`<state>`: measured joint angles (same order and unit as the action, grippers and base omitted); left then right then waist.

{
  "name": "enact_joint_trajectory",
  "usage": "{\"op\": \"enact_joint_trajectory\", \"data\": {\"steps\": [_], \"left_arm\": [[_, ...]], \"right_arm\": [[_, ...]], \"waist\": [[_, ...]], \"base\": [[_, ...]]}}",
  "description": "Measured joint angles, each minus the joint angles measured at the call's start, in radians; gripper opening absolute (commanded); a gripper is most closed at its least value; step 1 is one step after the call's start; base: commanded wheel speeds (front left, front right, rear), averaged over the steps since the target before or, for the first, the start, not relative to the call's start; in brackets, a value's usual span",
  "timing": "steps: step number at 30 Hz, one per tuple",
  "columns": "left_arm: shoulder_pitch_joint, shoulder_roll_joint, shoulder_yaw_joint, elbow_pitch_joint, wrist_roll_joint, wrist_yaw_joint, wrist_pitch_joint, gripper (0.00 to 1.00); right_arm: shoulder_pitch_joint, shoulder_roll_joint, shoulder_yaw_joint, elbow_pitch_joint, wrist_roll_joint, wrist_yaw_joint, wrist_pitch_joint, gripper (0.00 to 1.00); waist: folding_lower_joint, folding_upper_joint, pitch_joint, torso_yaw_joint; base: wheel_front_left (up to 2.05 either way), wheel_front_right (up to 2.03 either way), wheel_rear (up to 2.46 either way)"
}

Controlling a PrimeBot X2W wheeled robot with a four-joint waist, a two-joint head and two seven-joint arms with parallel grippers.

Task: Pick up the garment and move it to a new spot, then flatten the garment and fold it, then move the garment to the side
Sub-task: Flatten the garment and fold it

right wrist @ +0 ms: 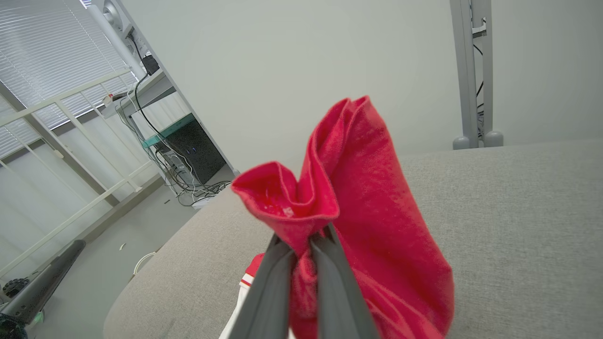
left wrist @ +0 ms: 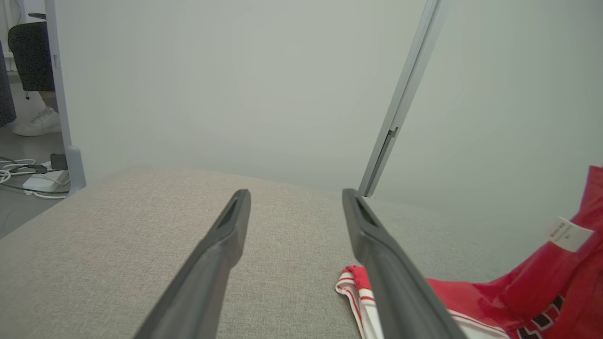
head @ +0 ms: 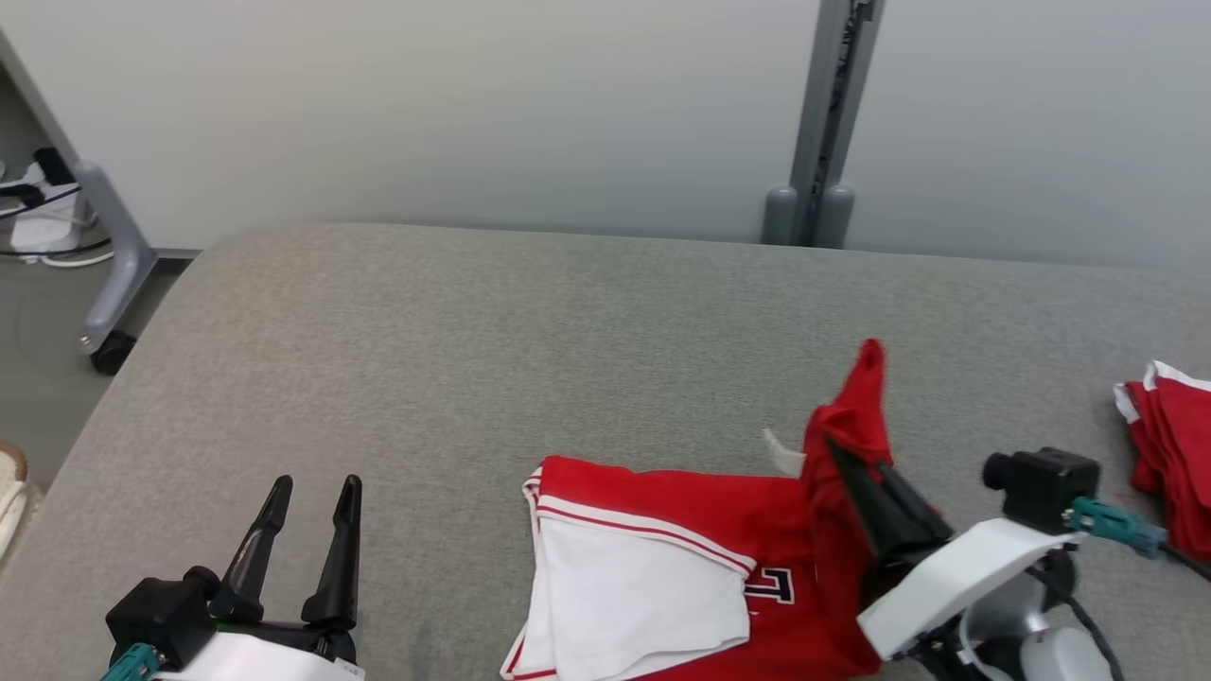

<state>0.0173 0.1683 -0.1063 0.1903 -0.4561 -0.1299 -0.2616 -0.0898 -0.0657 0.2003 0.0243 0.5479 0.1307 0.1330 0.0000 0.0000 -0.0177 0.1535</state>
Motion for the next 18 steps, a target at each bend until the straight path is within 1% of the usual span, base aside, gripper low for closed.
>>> {"op": "enact_joint_trajectory", "data": {"steps": [3, 5, 9, 11, 18], "left_arm": [[-0.001, -0.002, 0.001, 0.003, 0.002, 0.000, 0.000, 1.00], [-0.004, -0.004, -0.004, 0.006, 0.002, 0.000, 0.000, 1.00], [-0.008, -0.012, -0.011, 0.014, 0.000, 0.000, 0.000, 1.00], [-0.014, -0.012, -0.012, 0.018, -0.002, 0.000, 0.000, 1.00], [-0.025, -0.018, -0.019, 0.027, -0.004, 0.000, 0.000, 1.00]], "right_arm": [[-0.014, 0.012, 0.063, 0.034, 0.074, 0.000, 0.003, 0.00], [-0.038, 0.015, 0.093, 0.077, 0.096, 0.000, -0.002, 0.00], [-0.091, 0.015, 0.175, 0.195, 0.191, 0.000, -0.020, 0.00], [-0.119, 0.016, 0.218, 0.253, 0.261, 0.000, -0.030, 0.00], [-0.223, 0.017, 0.344, 0.445, 0.380, 0.000, -0.067, 0.00]], "waist": [[0.0000, 0.0000, 0.003, 0.027], [0.0000, 0.0000, 0.008, 0.046], [0.0000, 0.0000, 0.017, 0.091], [0.0000, 0.0000, 0.021, 0.116], [0.0000, 0.0000, 0.025, 0.200]], "base": [[0.00, 0.00, 0.00], [0.00, 0.00, 0.00], [0.00, 0.00, 0.00], [0.00, 0.00, 0.00], [0.00, 0.00, 0.00]]}}
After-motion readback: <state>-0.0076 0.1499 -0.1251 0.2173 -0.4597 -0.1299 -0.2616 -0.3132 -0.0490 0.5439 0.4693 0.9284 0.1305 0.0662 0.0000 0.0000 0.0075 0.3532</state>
